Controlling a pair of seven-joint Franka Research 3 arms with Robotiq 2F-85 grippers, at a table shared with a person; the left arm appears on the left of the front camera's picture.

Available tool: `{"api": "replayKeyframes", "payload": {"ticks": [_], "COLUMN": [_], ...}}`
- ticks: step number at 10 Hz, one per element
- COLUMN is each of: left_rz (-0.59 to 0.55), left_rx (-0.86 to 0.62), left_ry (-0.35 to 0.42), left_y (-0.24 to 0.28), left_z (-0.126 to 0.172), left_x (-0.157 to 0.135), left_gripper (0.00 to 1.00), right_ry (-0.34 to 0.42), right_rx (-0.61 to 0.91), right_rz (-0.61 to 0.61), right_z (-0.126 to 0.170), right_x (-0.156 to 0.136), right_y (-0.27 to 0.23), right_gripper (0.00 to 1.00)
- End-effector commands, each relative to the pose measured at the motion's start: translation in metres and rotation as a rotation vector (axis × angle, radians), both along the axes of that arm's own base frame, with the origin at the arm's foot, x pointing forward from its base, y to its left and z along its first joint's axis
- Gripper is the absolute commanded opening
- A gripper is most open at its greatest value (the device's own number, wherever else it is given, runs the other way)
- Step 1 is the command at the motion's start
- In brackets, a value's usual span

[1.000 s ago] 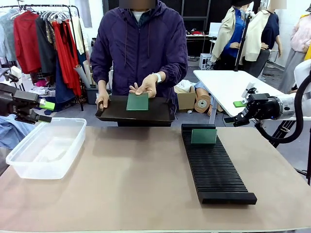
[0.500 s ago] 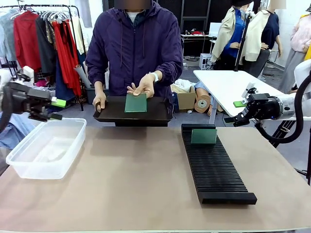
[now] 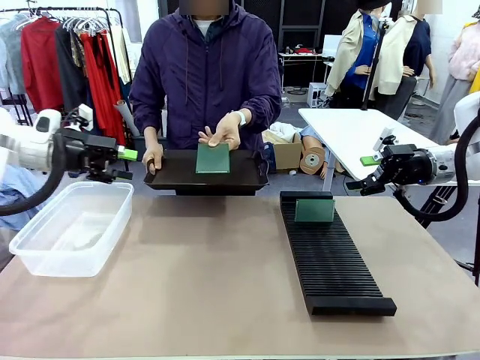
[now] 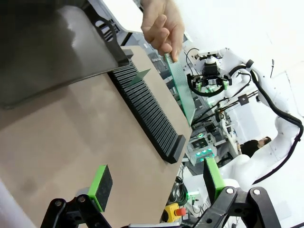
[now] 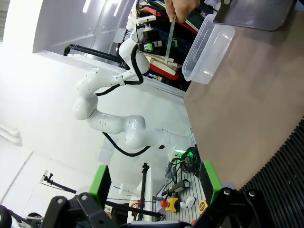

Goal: Sort PCBs into racks and boxes based on the side picked up.
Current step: Pick up the Blank PCB handed by the Human.

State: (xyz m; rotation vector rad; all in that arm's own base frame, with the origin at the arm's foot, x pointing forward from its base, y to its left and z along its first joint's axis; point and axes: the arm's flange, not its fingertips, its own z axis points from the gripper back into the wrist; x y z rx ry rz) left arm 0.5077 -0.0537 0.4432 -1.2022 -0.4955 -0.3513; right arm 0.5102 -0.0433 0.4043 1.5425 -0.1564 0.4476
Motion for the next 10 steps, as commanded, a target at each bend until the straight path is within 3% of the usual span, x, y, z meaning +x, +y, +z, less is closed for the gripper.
{"api": "replayKeyframes", "payload": {"ticks": [1,10], "left_rz": [-0.016,-0.136], "left_rx": [-0.052,-0.195], "left_ry": [-0.03,-0.05], "left_y": [-0.024,-0.127], "left_z": [-0.006,-0.021], "left_x": [0.02,0.057], "left_gripper": [1.0,1.0], "right_ry": [-0.021,-0.021], "right_rx": [-0.006,-0.006], "right_rz": [-0.003,-0.003], "right_z": [0.001,0.001], "right_x": [0.001,0.001], "right_y": [-0.001,-0.001], "right_gripper": [1.0,1.0]}}
